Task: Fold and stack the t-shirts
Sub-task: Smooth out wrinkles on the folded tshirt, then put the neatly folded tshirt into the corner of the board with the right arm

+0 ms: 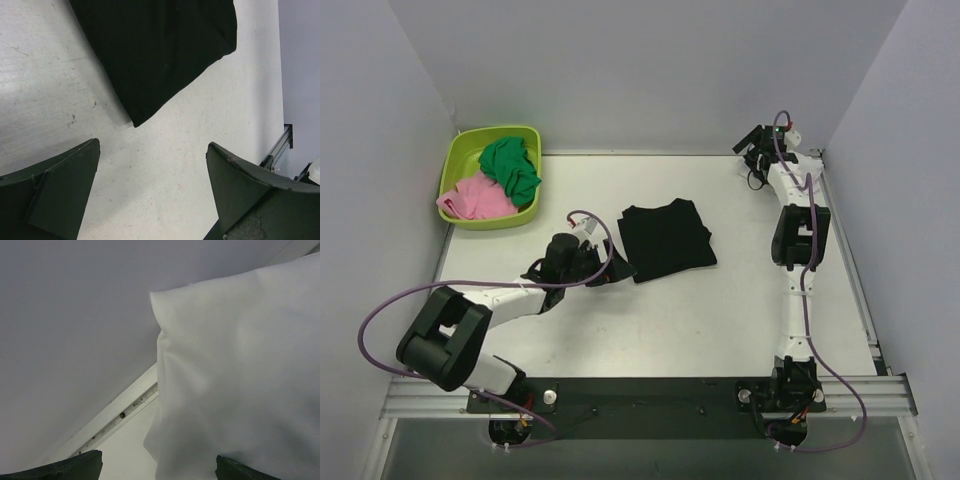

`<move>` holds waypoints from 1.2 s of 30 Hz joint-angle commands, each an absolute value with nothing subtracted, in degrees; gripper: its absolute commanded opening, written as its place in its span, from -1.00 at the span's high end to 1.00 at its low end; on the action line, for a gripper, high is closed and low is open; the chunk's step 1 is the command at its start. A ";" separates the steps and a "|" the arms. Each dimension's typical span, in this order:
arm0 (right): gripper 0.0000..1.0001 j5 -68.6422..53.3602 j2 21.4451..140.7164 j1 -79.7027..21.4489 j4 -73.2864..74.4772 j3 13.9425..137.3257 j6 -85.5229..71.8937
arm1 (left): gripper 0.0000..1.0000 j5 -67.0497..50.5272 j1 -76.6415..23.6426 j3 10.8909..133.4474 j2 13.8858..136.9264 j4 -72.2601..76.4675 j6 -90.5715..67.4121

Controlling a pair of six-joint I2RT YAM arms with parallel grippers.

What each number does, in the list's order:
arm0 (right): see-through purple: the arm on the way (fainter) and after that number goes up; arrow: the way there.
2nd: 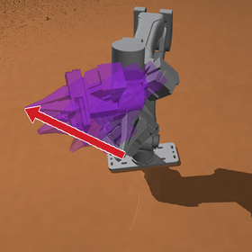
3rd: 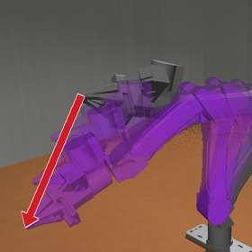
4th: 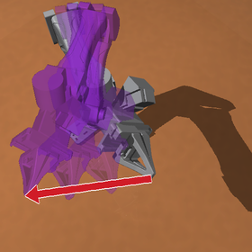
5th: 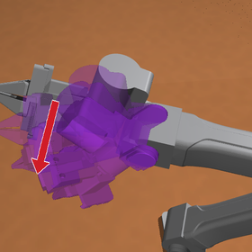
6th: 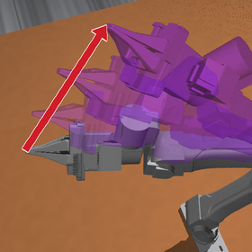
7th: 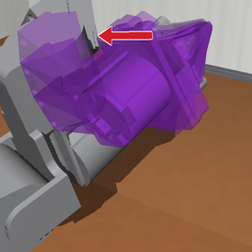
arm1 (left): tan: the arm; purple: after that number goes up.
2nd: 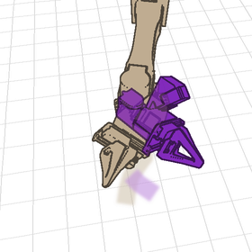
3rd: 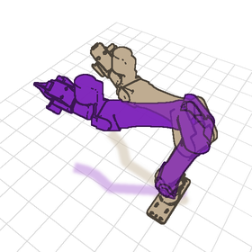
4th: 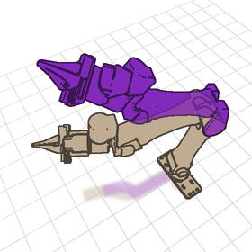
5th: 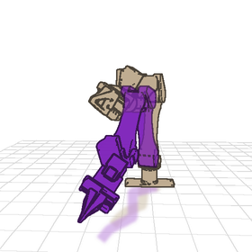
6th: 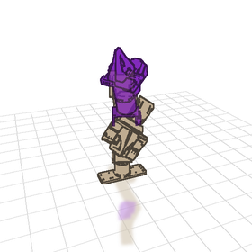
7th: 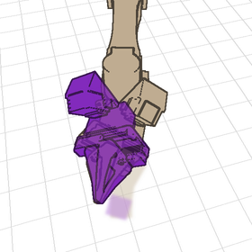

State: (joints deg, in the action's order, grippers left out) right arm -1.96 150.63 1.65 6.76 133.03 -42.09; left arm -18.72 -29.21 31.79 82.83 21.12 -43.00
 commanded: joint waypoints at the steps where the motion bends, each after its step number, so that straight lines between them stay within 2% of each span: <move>1: -1.00 -4.47 149.24 2.37 12.56 132.63 -44.82 | -0.95 -19.51 -29.36 31.38 79.98 22.59 -42.89; 12: -1.00 -11.33 138.71 3.95 16.17 114.89 -47.20 | -0.94 -19.07 -29.88 29.53 72.87 19.51 -44.82; 17: -1.00 -12.39 128.62 4.22 15.21 99.81 -46.14 | -0.94 -18.63 -30.50 28.39 68.47 16.71 -45.26; 24: -1.00 -13.10 115.68 2.90 4.84 76.59 -47.02 | -0.94 -17.67 -31.55 27.69 62.59 11.61 -45.17; 27: -1.00 -12.05 112.24 1.15 2.55 71.04 -46.50 | -0.94 -17.05 -32.08 27.77 59.77 9.06 -45.18; 36: -1.00 -7.39 104.77 -3.51 -1.85 70.57 -40.28 | -0.94 -15.64 -34.27 27.60 55.54 4.04 -44.03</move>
State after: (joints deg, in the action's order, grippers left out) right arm -10.35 109.78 -1.23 -1.30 70.19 -45.12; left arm -16.67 -33.23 27.66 55.99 6.24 -44.80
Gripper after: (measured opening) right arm 0.999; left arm 0.971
